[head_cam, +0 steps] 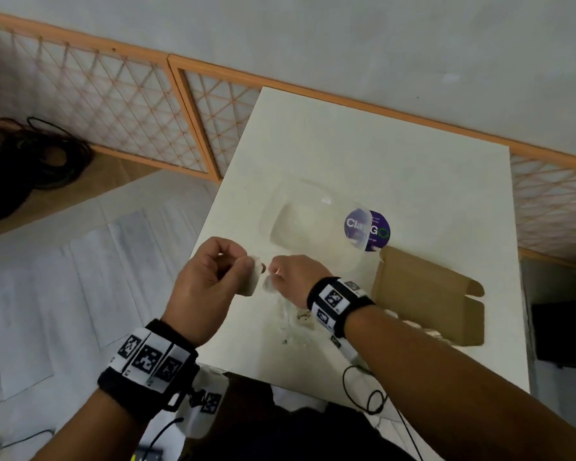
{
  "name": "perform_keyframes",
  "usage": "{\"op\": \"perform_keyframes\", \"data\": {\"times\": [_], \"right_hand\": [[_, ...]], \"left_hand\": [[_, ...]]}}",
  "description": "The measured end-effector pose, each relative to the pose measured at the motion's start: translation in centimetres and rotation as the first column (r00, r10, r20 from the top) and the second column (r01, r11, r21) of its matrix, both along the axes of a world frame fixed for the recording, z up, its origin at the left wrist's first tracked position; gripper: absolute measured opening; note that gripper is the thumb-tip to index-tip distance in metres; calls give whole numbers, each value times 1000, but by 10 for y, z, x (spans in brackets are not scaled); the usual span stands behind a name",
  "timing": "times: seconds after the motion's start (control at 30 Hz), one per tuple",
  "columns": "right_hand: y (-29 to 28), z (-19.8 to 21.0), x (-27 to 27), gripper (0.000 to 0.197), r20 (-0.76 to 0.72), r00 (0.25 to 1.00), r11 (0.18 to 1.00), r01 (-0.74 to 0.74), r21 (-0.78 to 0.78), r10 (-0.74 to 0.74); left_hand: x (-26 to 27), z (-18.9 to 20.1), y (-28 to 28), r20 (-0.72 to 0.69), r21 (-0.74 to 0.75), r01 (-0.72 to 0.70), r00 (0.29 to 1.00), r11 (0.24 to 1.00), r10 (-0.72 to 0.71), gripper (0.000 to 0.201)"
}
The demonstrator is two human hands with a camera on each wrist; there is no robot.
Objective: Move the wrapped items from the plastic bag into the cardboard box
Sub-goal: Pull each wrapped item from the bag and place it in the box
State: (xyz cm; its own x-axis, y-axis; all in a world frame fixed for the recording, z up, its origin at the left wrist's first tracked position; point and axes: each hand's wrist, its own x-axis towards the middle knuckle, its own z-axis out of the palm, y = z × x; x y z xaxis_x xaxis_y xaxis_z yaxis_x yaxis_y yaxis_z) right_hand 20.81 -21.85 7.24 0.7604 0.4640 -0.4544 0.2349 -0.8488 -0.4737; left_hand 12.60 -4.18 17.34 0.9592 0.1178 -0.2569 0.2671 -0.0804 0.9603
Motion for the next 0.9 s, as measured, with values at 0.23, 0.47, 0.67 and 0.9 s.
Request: {"op": "perform_keyframes", "data": {"times": [0.23,0.47,0.67,0.9], "right_hand": [[43,-42,-2,30,61,981,905,-147,-399,186],[53,-48,-6,29,79,969,890,-182,-417,235],[33,-4,-6,14,187,978,984,-64,-166,95],[-40,89,-22,6,-140,898,714,419,561,-418]], "left_hand": [[-11,-16,16,-76,20,-11,997,1000,13,7],[1,-25,25,-89,7,41,995,999,-41,8],[16,-25,31,-61,27,65,996,998,-63,9],[27,-7,21,-90,-116,157,982,981,-168,11]]}}
